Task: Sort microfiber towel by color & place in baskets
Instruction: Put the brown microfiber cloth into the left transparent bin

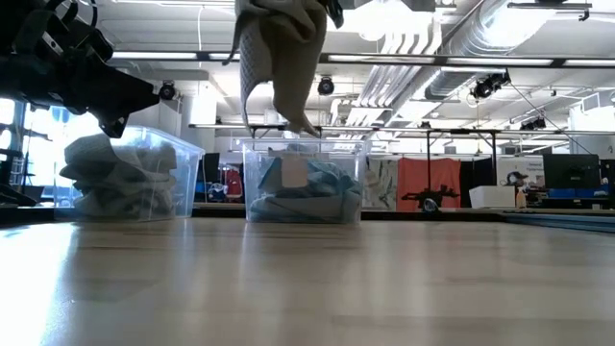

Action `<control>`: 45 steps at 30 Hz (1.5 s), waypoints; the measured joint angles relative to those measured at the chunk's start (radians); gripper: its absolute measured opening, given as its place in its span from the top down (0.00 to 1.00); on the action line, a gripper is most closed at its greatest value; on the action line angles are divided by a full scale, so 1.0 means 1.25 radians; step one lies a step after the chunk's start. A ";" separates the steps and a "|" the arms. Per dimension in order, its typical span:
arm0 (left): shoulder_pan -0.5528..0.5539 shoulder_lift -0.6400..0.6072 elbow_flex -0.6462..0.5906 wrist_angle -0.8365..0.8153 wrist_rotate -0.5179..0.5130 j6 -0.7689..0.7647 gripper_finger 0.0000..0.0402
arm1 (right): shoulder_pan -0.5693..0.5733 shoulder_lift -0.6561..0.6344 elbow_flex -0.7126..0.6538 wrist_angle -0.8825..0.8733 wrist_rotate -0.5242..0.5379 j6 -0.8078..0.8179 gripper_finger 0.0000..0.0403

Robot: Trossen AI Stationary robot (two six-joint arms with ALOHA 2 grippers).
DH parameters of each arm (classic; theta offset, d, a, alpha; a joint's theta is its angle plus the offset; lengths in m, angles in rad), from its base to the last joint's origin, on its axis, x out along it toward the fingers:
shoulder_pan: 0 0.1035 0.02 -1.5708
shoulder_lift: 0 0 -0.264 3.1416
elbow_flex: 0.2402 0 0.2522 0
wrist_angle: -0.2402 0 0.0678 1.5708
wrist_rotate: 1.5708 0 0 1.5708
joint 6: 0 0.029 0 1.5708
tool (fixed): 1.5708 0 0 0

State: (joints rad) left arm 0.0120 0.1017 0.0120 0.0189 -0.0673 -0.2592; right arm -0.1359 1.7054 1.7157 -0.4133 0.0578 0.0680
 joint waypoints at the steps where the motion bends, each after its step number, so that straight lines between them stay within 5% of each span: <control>1: 0.000 0.000 0.000 0.000 0.000 0.000 0.79 | 0.000 0.000 0.000 0.001 -0.010 -0.001 1.00; 28: 0.000 0.000 0.000 0.012 -0.020 0.000 0.79 | 0.004 -0.001 -0.010 -0.007 -0.024 -0.076 1.00; 45: -0.001 0.000 0.000 0.013 -0.005 -0.049 0.79 | 0.071 -0.001 -0.010 -0.085 -0.034 0.035 0.99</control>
State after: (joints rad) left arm 0.0113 0.1020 0.0120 0.0349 -0.0736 -0.3200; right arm -0.0475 1.7039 1.7031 -0.5198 0.0147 0.1123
